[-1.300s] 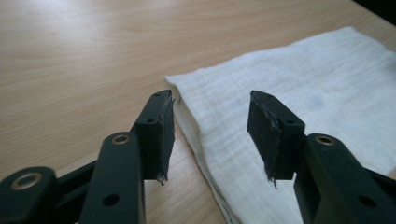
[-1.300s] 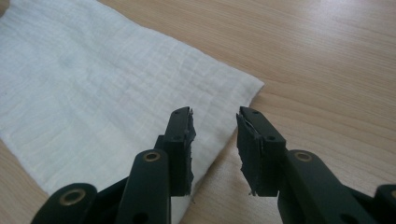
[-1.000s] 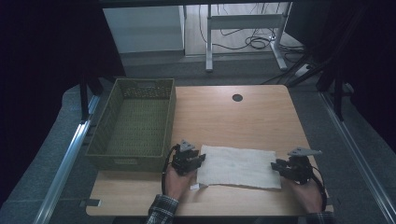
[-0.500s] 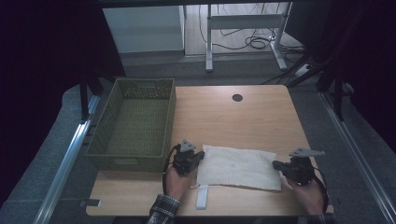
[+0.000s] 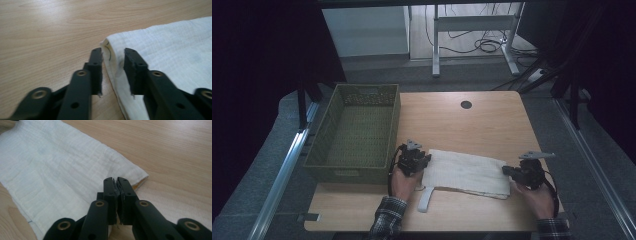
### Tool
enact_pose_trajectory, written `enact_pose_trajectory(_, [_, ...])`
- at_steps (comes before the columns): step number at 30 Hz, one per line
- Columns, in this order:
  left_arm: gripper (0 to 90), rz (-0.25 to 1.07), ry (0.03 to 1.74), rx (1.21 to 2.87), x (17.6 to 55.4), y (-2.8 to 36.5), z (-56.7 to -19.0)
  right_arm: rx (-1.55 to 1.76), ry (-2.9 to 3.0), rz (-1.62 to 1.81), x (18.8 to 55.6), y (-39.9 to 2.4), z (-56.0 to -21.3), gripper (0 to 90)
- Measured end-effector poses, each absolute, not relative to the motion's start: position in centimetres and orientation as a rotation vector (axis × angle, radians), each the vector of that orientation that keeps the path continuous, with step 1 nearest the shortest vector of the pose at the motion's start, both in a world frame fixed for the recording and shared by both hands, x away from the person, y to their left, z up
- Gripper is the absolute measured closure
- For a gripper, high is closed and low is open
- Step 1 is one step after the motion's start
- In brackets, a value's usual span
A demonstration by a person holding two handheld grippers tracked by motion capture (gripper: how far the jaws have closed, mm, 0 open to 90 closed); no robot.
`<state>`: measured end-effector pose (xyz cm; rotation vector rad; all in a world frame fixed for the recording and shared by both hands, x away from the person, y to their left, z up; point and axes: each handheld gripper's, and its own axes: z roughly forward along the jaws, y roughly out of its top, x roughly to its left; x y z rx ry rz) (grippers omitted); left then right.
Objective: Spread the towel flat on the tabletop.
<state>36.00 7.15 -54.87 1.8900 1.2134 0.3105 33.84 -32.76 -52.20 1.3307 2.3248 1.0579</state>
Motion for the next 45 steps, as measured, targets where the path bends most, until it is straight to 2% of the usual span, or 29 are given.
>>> enact_pose_trajectory(2, [60.2,0.290,1.196,1.892,35.4,7.4,-54.5,1.333,2.305,1.065,33.3,-33.2,-51.9,76.3])
enact_pose_trajectory(6, [60.0,0.221,1.170,1.910,34.2,7.6,-54.5,1.338,2.302,1.081,31.7,-33.9,-51.4,69.6])
enact_pose_trajectory(10, [65.2,0.218,1.173,1.964,33.8,7.1,-55.4,1.348,2.338,1.068,30.6,-33.8,-52.4,66.5])
enact_pose_trajectory(11, [69.3,0.218,1.172,1.976,33.9,7.0,-55.7,1.355,2.350,1.062,30.4,-33.7,-52.8,66.6])
enact_pose_trajectory(13, [77.7,0.241,1.166,1.993,33.8,6.8,-56.0,1.361,2.374,1.034,30.3,-33.4,-53.5,70.5])
enact_pose_trajectory(16, [86.7,0.271,1.152,1.992,33.7,6.8,-55.6,1.334,2.364,1.034,30.1,-33.1,-53.5,85.4])
enact_pose_trajectory(24, [88.3,0.319,1.113,1.953,34.1,7.2,-52.5,1.252,2.360,1.084,29.2,-32.4,-50.7,87.2])
enact_pose_trajectory(29, [87.5,0.330,1.154,1.992,35.8,6.9,-53.0,1.228,2.414,1.100,28.6,-31.9,-50.1,86.4])
enact_pose_trajectory(32, [85.1,0.314,1.182,2.021,36.7,6.7,-54.4,1.246,2.465,1.058,28.5,-31.7,-51.2,80.4])
enact_pose_trajectory(33, [81.7,0.310,1.184,2.029,36.8,6.7,-54.6,1.254,2.463,1.036,28.5,-31.8,-51.5,77.3])
enact_pose_trajectory(36, [63.7,0.349,1.176,2.027,36.4,6.5,-54.6,1.273,2.437,1.038,28.0,-32.3,-51.6,71.0])
enact_pose_trajectory(38, [56.8,0.356,1.171,2.031,36.3,6.3,-54.5,1.266,2.412,1.032,27.5,-32.4,-51.3,68.4])
enact_pose_trajectory(41, [50.9,0.361,1.158,2.091,36.4,6.0,-55.0,1.257,2.416,1.052,27.0,-32.2,-51.3,68.5])
enact_pose_trajectory(45, [49.4,0.382,1.165,2.107,35.8,5.9,-55.5,1.248,2.462,1.003,26.6,-31.4,-53.0,68.9])
